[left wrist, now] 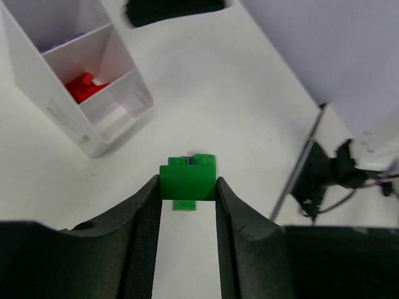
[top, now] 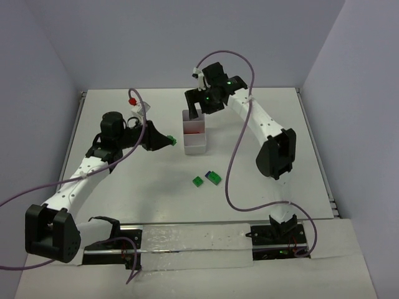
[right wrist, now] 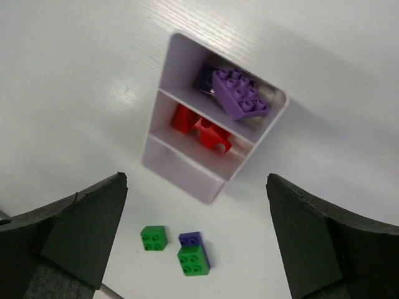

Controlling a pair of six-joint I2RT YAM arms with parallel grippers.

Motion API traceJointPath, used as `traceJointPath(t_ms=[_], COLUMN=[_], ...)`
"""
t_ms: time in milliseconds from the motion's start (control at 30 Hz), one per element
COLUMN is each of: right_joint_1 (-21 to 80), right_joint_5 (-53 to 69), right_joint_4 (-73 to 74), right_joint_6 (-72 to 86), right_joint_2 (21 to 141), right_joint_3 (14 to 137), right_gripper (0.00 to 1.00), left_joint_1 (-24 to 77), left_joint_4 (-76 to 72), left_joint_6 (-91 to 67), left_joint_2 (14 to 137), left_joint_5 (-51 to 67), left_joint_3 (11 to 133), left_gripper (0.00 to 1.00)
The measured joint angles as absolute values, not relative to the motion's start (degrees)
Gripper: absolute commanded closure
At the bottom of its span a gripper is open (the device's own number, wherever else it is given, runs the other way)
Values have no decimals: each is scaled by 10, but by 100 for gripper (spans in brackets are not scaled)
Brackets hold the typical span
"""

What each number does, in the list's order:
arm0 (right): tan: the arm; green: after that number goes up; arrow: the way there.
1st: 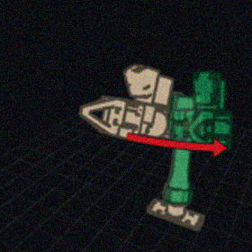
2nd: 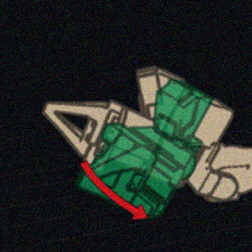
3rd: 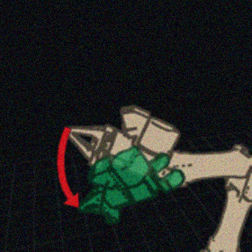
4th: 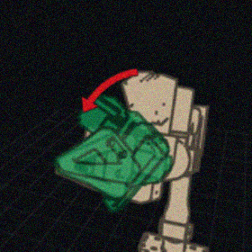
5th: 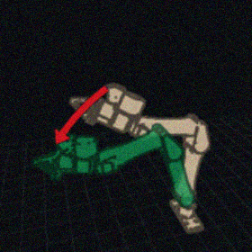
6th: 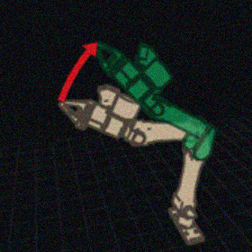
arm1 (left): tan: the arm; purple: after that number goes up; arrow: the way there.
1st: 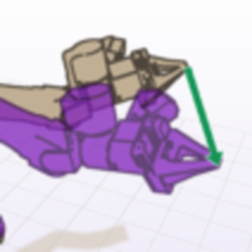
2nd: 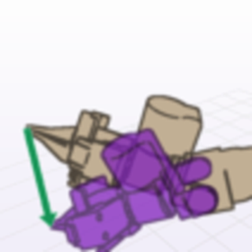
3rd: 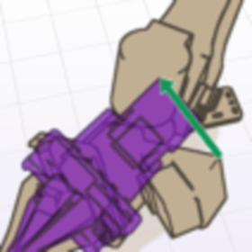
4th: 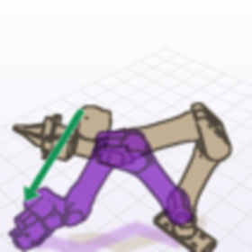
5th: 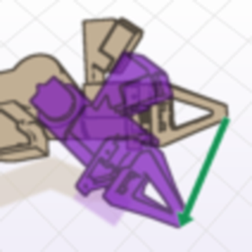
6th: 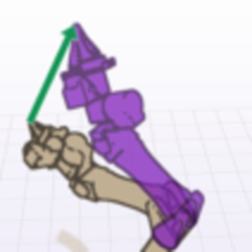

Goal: Sort the legos into containers by color

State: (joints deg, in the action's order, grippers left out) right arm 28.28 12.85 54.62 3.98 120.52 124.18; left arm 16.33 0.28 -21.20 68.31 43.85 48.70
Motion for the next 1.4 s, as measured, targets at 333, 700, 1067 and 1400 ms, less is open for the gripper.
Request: traceJointPath(t_ms=[333,700,1067,1400], right_joint_1=[203,162,157,155], right_joint_5=[131,114,105,105], right_joint_4=[493,480,466,458], right_joint_6=[29,16,1,-1], right_joint_2=[976,931,894,890], right_joint_3=[1085,917,871,853], right_gripper=[0,0,0,0], left_joint_1=[308,372,410,427], left_joint_4=[106,136,146,155], left_joint_6=[-137,-179,-210,-219], left_joint_2=[839,948,995,1035], left_joint_5=[192,-14,-133,-168], left_joint_3=[618,688,726,757], left_gripper=[98,99,91,67])
